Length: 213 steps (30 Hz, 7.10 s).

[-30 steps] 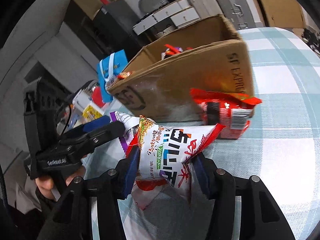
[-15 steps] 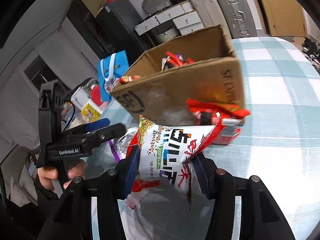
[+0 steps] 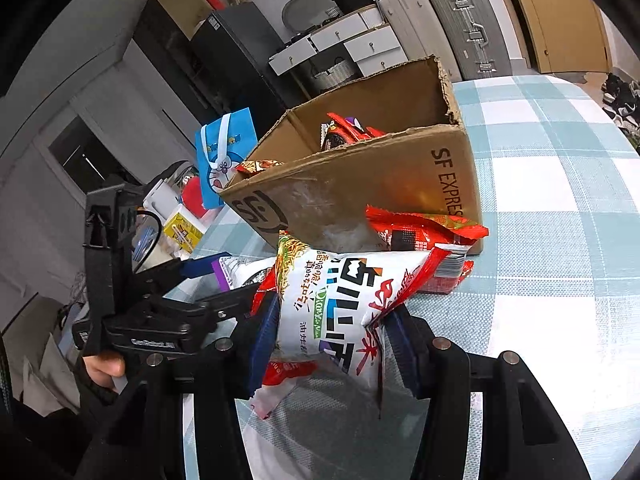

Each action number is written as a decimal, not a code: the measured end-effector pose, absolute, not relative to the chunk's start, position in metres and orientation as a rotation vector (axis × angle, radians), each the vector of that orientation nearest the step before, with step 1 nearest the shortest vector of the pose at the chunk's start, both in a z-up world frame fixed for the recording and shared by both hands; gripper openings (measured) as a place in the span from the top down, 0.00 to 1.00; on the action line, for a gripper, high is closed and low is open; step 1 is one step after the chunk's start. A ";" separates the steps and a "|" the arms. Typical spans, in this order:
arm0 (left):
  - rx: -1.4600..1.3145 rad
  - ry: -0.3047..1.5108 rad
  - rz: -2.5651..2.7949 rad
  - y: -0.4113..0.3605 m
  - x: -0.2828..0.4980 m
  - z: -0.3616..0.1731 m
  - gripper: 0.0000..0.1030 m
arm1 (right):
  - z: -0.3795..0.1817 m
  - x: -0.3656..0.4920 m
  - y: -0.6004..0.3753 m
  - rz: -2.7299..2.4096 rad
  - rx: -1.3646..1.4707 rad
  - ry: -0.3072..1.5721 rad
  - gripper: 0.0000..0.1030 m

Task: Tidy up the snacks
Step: 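Grasp the silver-purple bag with the left tool while the right tool holds the noodle bag, then carry the noodle bag and silver-purple bag up over the cardboard box, then open both tools to drop the bags into the cardboard box, then move both open tools back toward the small red packs on the table, then grasp the red-and-white balloon pack with the left tool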

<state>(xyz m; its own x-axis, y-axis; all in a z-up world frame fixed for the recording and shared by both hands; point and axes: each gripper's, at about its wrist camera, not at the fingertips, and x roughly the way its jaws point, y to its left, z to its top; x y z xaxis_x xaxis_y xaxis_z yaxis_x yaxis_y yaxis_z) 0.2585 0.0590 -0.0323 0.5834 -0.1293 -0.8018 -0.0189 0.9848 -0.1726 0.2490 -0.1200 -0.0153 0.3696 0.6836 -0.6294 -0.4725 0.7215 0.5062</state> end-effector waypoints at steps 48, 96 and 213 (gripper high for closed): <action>-0.193 0.574 -0.121 0.063 0.207 0.095 0.53 | 0.053 0.239 -0.158 0.658 0.252 0.726 0.49; -0.119 0.614 -0.006 0.069 0.371 0.056 0.53 | 0.049 0.374 -0.076 0.498 -0.068 0.724 0.49; -0.002 0.896 -0.270 0.012 0.202 -0.033 0.59 | 0.007 0.248 -0.151 0.475 0.066 0.820 0.01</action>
